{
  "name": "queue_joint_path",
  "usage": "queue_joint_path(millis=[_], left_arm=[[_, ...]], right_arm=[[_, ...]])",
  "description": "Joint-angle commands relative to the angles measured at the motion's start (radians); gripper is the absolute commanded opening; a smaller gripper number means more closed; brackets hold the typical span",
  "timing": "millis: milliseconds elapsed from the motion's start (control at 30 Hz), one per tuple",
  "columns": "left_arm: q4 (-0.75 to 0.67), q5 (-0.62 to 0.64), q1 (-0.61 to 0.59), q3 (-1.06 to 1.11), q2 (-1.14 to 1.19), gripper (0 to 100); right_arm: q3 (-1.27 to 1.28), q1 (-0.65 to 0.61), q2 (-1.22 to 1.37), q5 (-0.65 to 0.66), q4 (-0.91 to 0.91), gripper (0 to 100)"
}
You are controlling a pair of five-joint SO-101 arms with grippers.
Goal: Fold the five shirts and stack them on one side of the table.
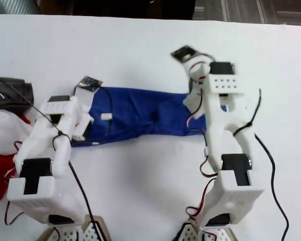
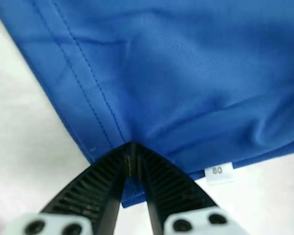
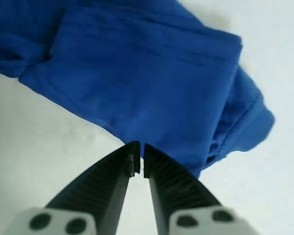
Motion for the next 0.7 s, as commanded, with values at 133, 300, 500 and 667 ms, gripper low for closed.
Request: queue_joint_path(millis=[133, 300, 500, 667], left_arm=[[-0.017, -0.008, -0.003, 0.007, 0.005, 3], [-0.017, -0.008, -0.003, 0.007, 0.005, 3], [-0.017, -0.008, -0.003, 0.007, 0.005, 3], [-0.017, -0.008, -0.003, 0.007, 0.005, 3]], right_arm=[[0.261, 0.018, -0.042, -0.003, -0.203, 1.9], [0.339, 0.024, -0.051, -0.002, -0.237, 1.9], [0.338, 0.015, -0.16, -0.002, -0.236, 1.9], [0.345, -0.013, -0.325, -0.012, -0.24, 1.9]])
